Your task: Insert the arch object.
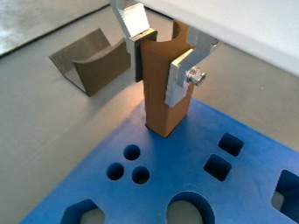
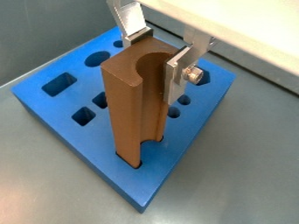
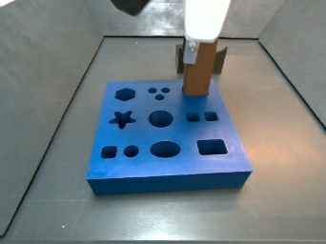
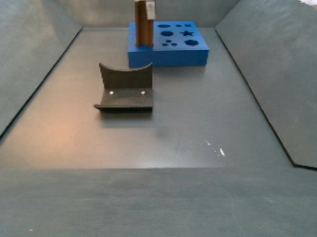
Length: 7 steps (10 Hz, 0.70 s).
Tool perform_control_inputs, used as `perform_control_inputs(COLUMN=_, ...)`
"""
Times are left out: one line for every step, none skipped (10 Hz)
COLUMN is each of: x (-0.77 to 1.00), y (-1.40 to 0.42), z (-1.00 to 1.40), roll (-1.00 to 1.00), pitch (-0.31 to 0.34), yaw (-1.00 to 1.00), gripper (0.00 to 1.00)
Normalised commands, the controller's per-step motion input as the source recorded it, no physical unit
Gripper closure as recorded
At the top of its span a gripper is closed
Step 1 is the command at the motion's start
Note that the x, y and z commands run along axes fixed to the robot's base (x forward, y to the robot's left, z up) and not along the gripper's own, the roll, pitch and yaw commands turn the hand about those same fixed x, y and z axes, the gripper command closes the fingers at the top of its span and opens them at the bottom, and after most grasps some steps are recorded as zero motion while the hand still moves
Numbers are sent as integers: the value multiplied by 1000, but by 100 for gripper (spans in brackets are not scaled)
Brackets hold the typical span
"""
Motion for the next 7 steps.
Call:
perform_control_inputs(x=354, y=0, z=-271, roll=0, pitch=34, yaw=0, gripper=100)
perform_control_inputs(x=320, y=0, z=-266, roll=0, pitch=24, yaw=0, gripper=100)
perform_control_inputs(x=246, y=0, z=-300, roll=0, pitch=0, yaw=0, gripper=100)
perform_control_inputs(x=163, y=0, z=-320, roll=-57, pitch=-49, yaw=0, gripper=100)
perform_control_inputs(x=0, y=0, z=-183, roll=-39, pitch=-90, yaw=0, gripper=100)
perform_control_inputs(x=-17, y=20, z=0, roll=-49, pitch=-54, yaw=0, gripper=100)
perform_control_inputs(x=0, y=0, z=0, roll=0, pitch=0, yaw=0, gripper=100)
